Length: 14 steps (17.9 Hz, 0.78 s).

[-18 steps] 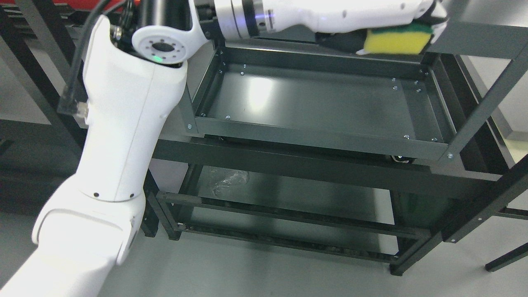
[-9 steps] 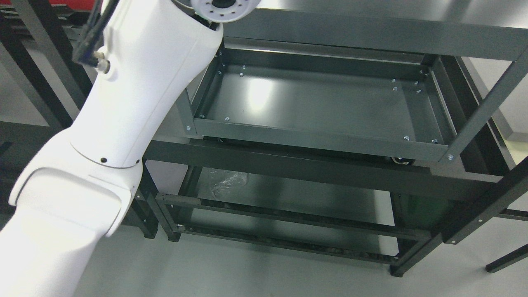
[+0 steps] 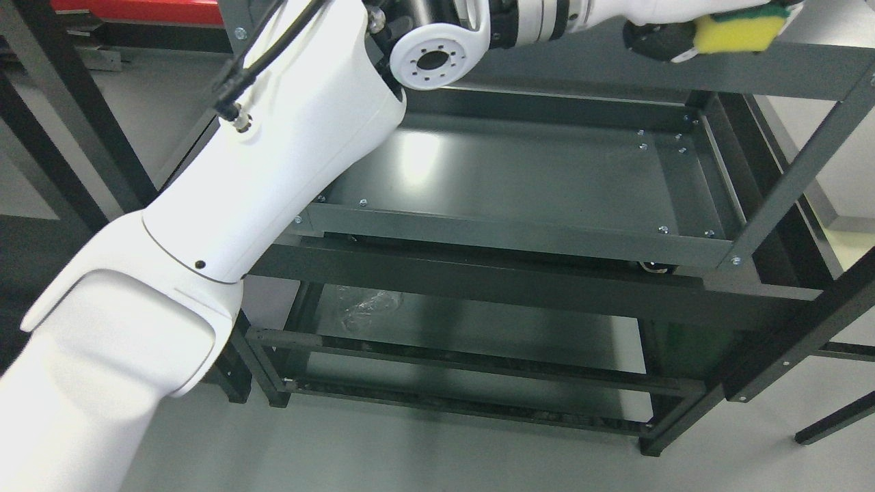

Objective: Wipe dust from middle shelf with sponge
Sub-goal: 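Lower the sponge onto the middle shelf surface with the left hand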

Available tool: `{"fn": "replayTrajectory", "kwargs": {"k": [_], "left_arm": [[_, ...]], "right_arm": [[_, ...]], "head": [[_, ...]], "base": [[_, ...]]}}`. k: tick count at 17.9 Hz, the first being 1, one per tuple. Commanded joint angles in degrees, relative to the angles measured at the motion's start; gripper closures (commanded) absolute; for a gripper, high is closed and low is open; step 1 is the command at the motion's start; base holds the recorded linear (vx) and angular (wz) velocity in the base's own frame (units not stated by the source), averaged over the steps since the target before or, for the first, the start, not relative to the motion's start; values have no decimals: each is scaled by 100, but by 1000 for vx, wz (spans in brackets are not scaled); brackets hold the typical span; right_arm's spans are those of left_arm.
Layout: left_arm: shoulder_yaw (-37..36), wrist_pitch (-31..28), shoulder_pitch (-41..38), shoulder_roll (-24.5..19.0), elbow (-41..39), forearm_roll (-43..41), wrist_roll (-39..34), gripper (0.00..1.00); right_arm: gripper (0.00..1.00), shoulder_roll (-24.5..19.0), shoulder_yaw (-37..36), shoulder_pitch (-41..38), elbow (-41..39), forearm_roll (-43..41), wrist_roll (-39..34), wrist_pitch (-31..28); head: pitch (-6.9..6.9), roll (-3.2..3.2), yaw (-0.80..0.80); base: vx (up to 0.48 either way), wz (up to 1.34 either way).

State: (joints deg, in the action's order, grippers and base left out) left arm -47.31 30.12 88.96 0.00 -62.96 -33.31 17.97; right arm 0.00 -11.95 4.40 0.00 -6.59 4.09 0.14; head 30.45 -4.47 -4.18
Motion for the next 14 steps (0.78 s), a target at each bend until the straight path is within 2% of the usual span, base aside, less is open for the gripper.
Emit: {"fn": "replayTrajectory", "kwargs": {"k": [1, 6, 7, 14], "left_arm": [[-754, 125, -369, -100, 636, 123, -22, 95], [-200, 310, -547, -100, 259, 96, 48, 95], [-130, 310, -590, -218, 154, 96, 83, 95], [652, 441, -1205, -1651, -1243, 167, 575, 95]], "right_arm": [[0, 100, 0, -1, -100, 0, 4, -418], [0, 100, 0, -1, -100, 0, 4, -418], [0, 100, 0, -1, -100, 0, 4, -418], [0, 100, 0, -1, -100, 0, 4, -418]], "head": [[0, 0, 0], [-1, 0, 0], [-1, 0, 0], [-1, 0, 0]], "base": [[69, -174], [81, -176], [71, -69], [34, -49]]}}
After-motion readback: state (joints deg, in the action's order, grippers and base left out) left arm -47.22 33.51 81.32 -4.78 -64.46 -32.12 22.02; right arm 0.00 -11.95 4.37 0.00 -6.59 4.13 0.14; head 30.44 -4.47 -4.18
